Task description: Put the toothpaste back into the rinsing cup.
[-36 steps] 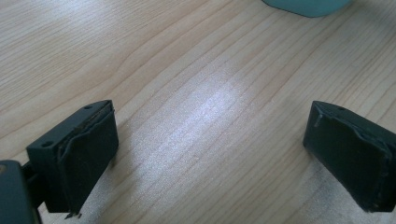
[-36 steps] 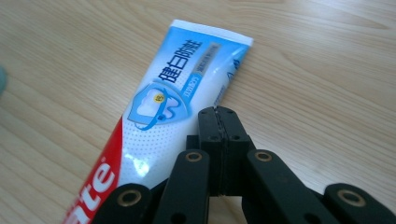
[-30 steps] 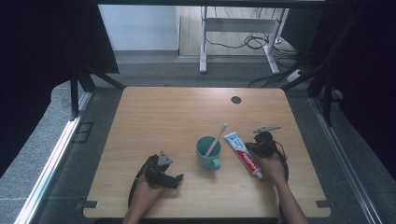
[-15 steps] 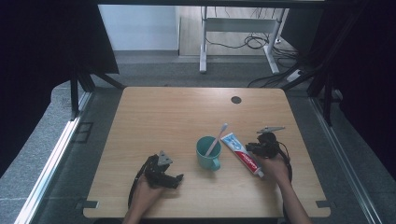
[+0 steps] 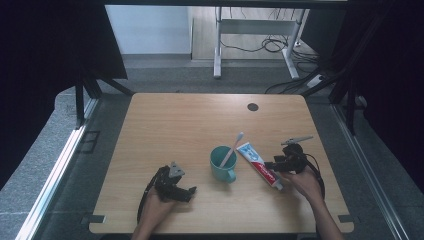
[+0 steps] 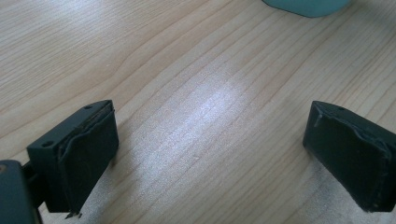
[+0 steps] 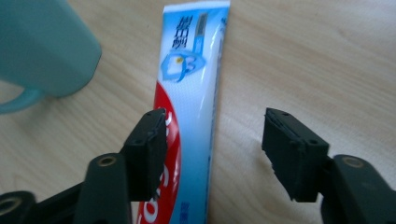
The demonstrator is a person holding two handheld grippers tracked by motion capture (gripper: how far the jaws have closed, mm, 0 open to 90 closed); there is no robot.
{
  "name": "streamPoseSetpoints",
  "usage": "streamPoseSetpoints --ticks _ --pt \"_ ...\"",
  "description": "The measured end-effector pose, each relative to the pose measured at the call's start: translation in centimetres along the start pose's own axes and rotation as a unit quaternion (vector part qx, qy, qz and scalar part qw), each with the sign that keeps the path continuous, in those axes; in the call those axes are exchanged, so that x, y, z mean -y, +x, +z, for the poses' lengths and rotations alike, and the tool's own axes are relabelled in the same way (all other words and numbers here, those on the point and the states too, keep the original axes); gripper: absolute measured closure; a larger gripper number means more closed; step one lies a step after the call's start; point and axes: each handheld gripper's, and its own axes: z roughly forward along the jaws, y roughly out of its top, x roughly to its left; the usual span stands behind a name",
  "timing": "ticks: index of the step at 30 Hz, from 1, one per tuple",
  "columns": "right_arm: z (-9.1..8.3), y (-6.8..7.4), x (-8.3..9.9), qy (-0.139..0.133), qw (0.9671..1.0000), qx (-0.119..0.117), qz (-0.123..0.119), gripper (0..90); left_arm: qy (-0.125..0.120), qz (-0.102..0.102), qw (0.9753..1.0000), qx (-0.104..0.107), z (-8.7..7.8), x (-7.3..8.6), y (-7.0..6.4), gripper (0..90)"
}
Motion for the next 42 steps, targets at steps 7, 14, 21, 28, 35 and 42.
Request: streamPoseSetpoints --ticks 7,14,21,28,35,42 --pt "0.5 1.1 -0.6 0.059 0.998 0.004 -0.023 28.1 0.0 0.0 1.0 0.0 0.0 0.0 0.0 3.2" --pt "2.0 2.4 -1.5 0.138 0.9889 0.024 -0.049 21.2 0.001 0.0 1.0 0.0 0.0 0.0 0.0 3.2" --pt "3.3 2.9 -2.8 0.198 0.9767 0.047 -0.069 27.8 0.001 0.0 1.0 0.0 0.0 0.0 0.0 3.2" --pt "4.0 3.4 -4.0 0.249 0.963 0.056 -0.085 33.8 0.001 0.0 1.0 0.0 0.0 0.0 0.0 3.2" --pt "4.9 3.9 -5.1 0.293 0.9495 0.07 -0.087 35.1 0.001 0.0 1.0 0.0 0.0 0.0 0.0 3.2" --pt "5.9 4.0 -5.9 0.324 0.9394 0.077 -0.08 40.7 0.001 0.0 1.0 0.0 0.0 0.0 0.0 3.2"
